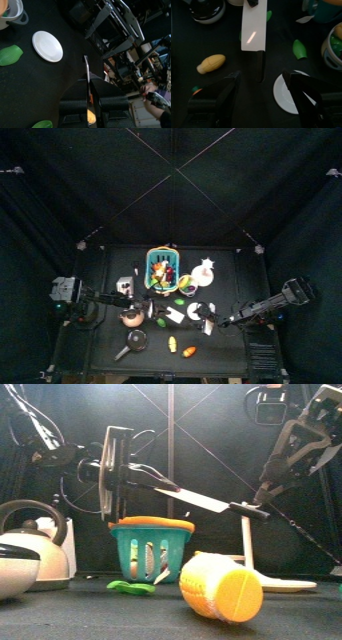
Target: Regrasp cleaver
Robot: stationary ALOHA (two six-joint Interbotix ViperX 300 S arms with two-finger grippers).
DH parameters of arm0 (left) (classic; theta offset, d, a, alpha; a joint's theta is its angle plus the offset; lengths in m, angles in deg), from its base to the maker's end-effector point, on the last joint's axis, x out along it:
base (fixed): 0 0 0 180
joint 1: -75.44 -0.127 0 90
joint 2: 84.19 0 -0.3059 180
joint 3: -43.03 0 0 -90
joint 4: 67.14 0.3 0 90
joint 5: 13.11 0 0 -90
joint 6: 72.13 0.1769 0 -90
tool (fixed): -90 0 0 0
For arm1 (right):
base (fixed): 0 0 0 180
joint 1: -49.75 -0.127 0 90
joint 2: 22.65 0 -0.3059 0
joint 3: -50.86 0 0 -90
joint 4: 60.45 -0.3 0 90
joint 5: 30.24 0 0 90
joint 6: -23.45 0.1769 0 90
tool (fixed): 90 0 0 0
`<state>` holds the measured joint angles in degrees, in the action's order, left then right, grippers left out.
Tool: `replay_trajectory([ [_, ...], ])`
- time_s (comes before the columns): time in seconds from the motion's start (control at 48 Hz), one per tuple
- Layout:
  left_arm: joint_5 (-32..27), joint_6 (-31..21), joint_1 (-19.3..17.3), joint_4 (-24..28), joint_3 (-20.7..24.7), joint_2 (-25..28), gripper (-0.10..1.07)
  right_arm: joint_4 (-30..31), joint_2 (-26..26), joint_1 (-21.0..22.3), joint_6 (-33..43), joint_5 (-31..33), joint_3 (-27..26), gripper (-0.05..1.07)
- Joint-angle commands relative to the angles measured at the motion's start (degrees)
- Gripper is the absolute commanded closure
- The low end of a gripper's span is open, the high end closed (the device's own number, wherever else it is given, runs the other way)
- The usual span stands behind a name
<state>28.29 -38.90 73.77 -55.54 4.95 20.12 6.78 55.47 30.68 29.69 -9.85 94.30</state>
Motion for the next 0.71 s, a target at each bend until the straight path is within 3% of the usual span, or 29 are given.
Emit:
replay_trajectory([
  [0.0, 0.44, 3.34, -0.62, 3.78, 1.05, -0.88, 0.61, -1.41, -2.20, 2.64, 0.00, -6.50, 0.62, 0.06],
  [0.146, 1.67, 13.45, -0.44, 9.40, 0.62, -1.23, 0.62, -0.88, -2.02, 5.71, 0.09, -12.83, 1.14, 0.07],
  [0.271, 5.71, 26.63, 0.09, 8.88, -0.26, -0.79, 0.61, 0.44, -1.05, 6.42, 0.09, -14.15, 0.35, 0.07],
  [0.375, 9.14, 36.21, 0.79, 4.92, -1.41, -0.62, 0.61, 0.26, -0.44, 6.33, 0.18, -14.41, -0.26, 0.07],
  [0.458, 11.51, 43.33, 1.76, -2.20, -2.46, -0.70, 0.61, 0.26, 0.44, 5.98, 0.18, -14.41, -1.23, 0.07],
  [0.583, 12.48, 49.83, 3.87, -8.35, -3.16, -0.70, 0.61, 0.62, 2.11, 6.15, 0.00, -14.06, -2.55, 0.07],
  [0.688, 12.48, 53.26, 5.45, -9.23, -2.99, -0.70, 0.61, 1.67, 3.87, 7.03, 0.00, -13.18, -3.52, 0.07],
])
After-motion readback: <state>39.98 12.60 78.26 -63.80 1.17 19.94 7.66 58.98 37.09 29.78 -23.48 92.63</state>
